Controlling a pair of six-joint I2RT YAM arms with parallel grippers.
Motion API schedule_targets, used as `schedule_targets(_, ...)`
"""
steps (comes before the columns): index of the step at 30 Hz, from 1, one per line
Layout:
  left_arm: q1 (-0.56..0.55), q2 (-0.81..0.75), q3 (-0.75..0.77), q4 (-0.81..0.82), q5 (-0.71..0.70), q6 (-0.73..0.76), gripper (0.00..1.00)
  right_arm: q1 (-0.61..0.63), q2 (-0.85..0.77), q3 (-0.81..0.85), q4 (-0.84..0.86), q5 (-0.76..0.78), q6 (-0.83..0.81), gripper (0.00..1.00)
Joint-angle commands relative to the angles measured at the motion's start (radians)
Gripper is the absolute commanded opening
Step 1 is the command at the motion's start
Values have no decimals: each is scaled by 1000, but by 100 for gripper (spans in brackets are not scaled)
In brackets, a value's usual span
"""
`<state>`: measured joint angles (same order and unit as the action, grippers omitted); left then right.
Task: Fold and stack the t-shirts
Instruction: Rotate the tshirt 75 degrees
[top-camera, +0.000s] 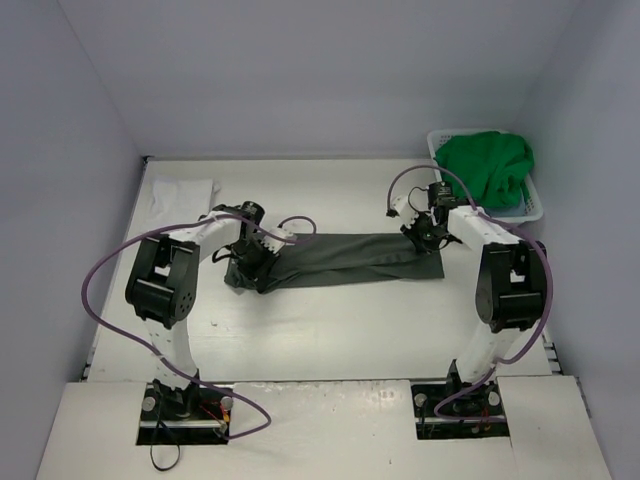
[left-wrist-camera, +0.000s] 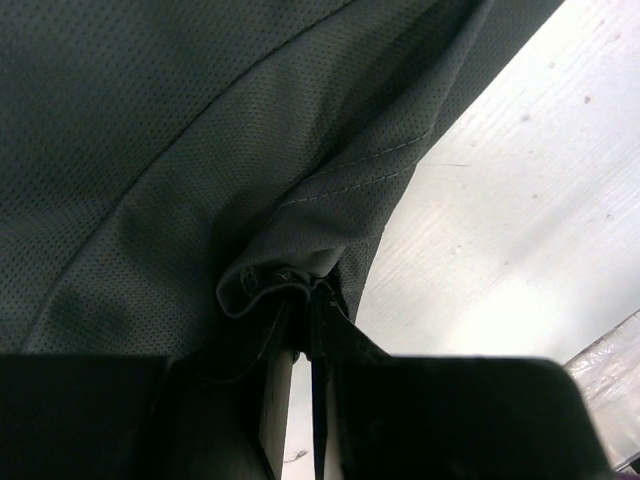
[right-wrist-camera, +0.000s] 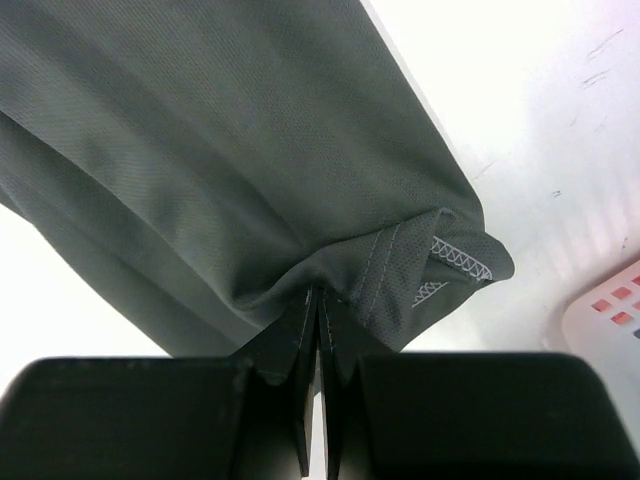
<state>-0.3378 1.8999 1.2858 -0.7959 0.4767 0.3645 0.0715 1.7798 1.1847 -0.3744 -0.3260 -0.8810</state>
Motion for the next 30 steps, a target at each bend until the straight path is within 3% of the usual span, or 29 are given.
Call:
schedule_targets(1, 22, -7, 52, 7, -29, 16, 7, 7, 16, 0, -8, 34, -13, 0)
schedule_targets(10, 114, 114, 278, -26, 10, -41, 11, 100, 10, -80, -18, 97, -35, 0)
schedule_targets(19, 122, 269, 510, -32, 13, -110, 15, 234, -8, -168, -38, 165, -44, 0)
schedule_targets(25, 122, 464, 779, -111, 7, -139, 15, 390, -49, -223, -57, 191, -38, 0)
schedule_targets(30, 122, 606, 1001, -157, -82, -173, 16, 553, -75, -258, -67, 182, 4, 0)
